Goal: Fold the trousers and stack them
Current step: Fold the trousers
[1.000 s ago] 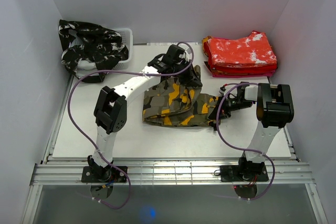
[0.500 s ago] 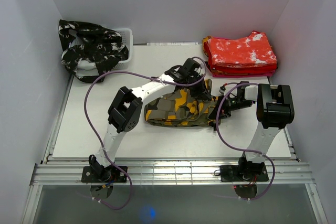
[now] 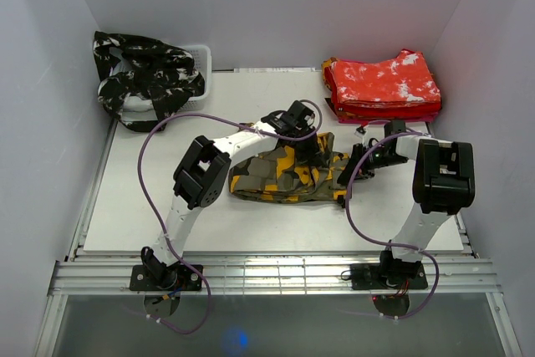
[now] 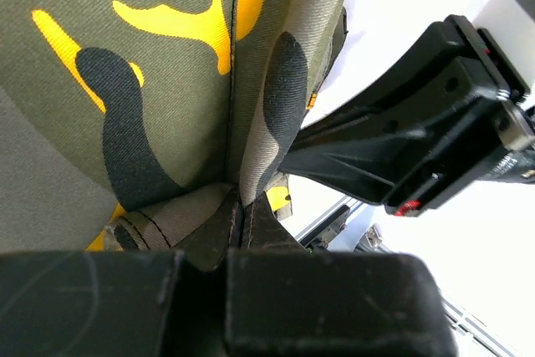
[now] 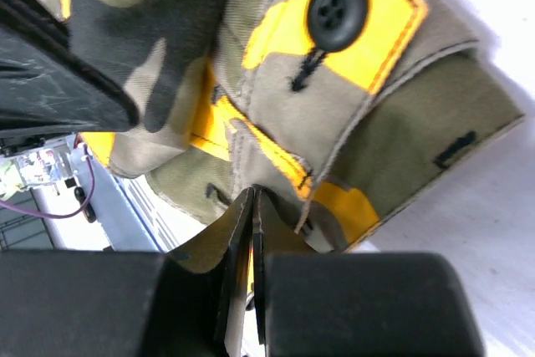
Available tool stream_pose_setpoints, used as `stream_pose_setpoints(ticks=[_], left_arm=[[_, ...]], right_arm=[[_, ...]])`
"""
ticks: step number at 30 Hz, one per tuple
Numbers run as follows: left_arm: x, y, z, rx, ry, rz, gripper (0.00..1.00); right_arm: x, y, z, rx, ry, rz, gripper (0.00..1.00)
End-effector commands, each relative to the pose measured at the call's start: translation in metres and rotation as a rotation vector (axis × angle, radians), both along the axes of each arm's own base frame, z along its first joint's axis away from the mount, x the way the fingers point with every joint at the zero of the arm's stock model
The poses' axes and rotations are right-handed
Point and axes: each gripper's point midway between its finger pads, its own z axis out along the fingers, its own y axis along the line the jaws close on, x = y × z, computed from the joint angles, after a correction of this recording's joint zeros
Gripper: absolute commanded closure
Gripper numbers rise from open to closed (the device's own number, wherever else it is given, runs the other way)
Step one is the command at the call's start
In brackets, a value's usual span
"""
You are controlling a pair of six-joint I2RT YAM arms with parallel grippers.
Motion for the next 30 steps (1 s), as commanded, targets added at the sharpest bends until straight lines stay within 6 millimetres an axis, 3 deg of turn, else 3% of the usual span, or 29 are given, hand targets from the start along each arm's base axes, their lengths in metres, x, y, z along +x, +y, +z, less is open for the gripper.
stream_pose_setpoints(ticks=[1, 6, 11, 26, 30], left_arm=[[0.012, 0.000, 0.035, -0.038, -0.080, 0.005, 1.00], [0.015, -0.013, 0.081, -0.127, -0.153, -0.043, 1.00], [0.008, -0.027, 0.111, -0.183, -0.174, -0.060, 1.00], [-0.017, -0.063, 0.093, -0.195, -0.107, -0.087, 1.00], [-0.017, -0.062, 0.067, -0.160, -0.066, -0.074, 1.00]], right_arm=[[0.007, -0.003, -0.007, -0.024, -0.013, -0.003, 0.92], [0.008, -0.008, -0.033, -0.067, 0.036, -0.024, 0.92], [0.012, -0.006, -0.035, -0.067, 0.035, -0.033, 0.92], [0.009, -0.002, -0.028, -0.048, 0.025, -0.024, 0.92], [0.010, -0.002, -0.027, -0.045, 0.023, -0.025, 0.92]])
